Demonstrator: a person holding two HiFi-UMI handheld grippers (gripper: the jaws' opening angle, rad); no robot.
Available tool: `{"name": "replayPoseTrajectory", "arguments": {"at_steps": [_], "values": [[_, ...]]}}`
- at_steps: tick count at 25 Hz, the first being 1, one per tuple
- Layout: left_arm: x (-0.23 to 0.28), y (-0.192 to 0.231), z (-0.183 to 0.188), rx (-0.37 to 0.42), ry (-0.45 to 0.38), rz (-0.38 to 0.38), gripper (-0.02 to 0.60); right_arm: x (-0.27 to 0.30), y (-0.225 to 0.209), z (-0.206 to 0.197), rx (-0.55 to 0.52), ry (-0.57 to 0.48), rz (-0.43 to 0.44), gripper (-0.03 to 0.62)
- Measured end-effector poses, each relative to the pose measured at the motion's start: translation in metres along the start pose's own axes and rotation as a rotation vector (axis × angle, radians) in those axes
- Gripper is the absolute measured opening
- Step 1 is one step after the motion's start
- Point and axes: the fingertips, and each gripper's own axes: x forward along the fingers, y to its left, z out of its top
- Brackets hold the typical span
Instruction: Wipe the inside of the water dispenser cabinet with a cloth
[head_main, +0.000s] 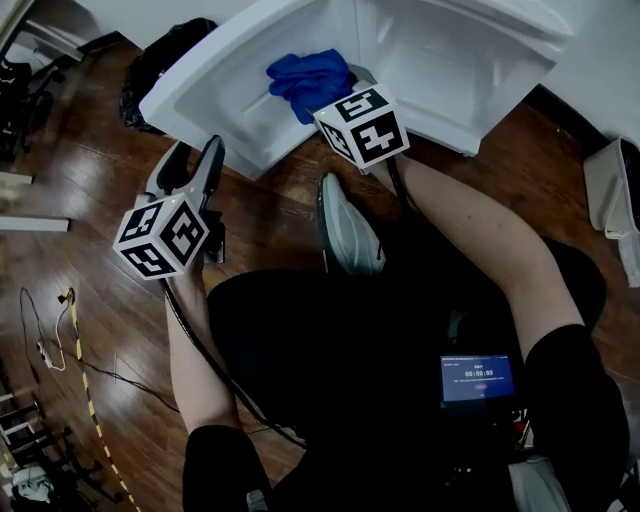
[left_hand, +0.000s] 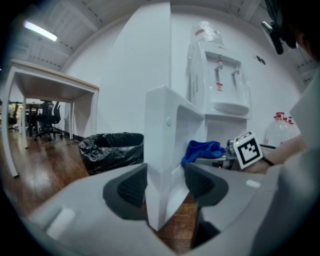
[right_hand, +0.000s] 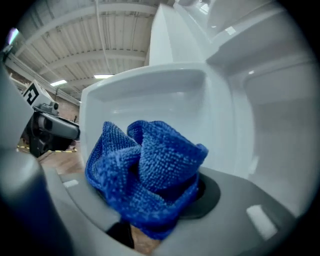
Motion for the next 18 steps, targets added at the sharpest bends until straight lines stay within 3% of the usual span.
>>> {"name": "replayPoseTrajectory", "arguments": {"at_steps": [5, 9, 12, 18], "values": [[0.000, 0.002, 0.002, -0.019, -0.005, -0.012, 0.233, 0.021, 0.104, -0.002, -0.061, 0.011, 0.198, 0.219], [-0.003, 0.003, 0.002, -0.019, -0.006, -0.008, 0.233, 0.026, 0.137, 0.000, -0.061, 0.010, 0.239, 0.219], [-0.002, 0.003, 0.001, -0.014, -0.002, -0.007, 0.233, 0.028, 0.104, -0.009, -0.042, 0.025, 0.179, 0.219], [0.000, 0.003, 0.001, 0.001, 0.004, 0.005, 0.233, 0.013, -0.019, -0.027, 0.072, 0.061, -0.053, 0.219]]}}
